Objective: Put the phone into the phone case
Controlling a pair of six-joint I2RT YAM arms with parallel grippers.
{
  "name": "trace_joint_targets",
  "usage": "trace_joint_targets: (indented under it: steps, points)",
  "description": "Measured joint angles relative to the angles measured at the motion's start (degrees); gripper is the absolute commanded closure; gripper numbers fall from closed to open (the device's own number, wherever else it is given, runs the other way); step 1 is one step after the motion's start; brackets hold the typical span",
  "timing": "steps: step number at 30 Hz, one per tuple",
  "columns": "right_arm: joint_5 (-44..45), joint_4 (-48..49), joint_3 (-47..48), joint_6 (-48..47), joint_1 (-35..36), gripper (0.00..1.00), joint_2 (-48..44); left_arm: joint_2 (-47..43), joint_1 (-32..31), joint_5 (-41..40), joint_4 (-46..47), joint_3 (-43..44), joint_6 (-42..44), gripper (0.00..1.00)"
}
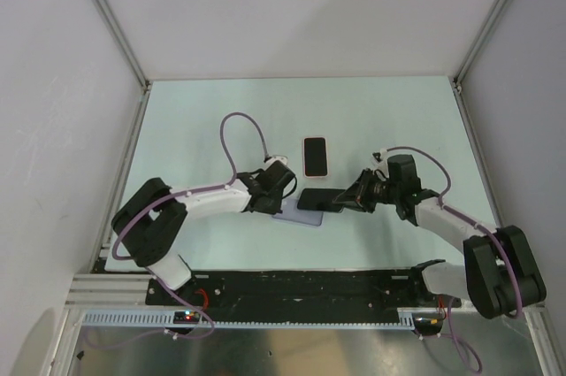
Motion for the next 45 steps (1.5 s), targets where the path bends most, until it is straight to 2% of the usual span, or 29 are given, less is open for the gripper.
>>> trace_joint_targets:
  steps: [7,12,21,30,36,45]
  points:
    - [-2.5,4.0,0.4,1.1,3.0,1.0,4.7,-2.7,-0.1,0.5,-0.4,-2.9,-3.0,0.7]
    - [-3.4,7.1,1.4,2.4,6.2,1.0,8.5,-3.8,0.0,0.7,-1.4,-3.5,-4.1,0.65]
    - [-3.8,11.8,2.3,4.4,8.1,1.0,15.1,-8.4,2.6,2.0,-1.8,-3.5,-4.4,0.71]
    - [-3.7,13.9,2.9,4.9,8.7,1.0,17.7,-9.1,3.8,3.1,-1.7,-4.3,-4.3,0.94]
    - [-3.3,13.8,3.2,3.2,9.0,1.0,18.3,-6.2,3.8,4.1,-0.9,-4.5,-4.1,0.98]
    - [-3.2,15.0,4.1,0.4,9.7,1.0,20.9,-3.1,4.0,5.6,0.7,-3.9,-3.7,1.0]
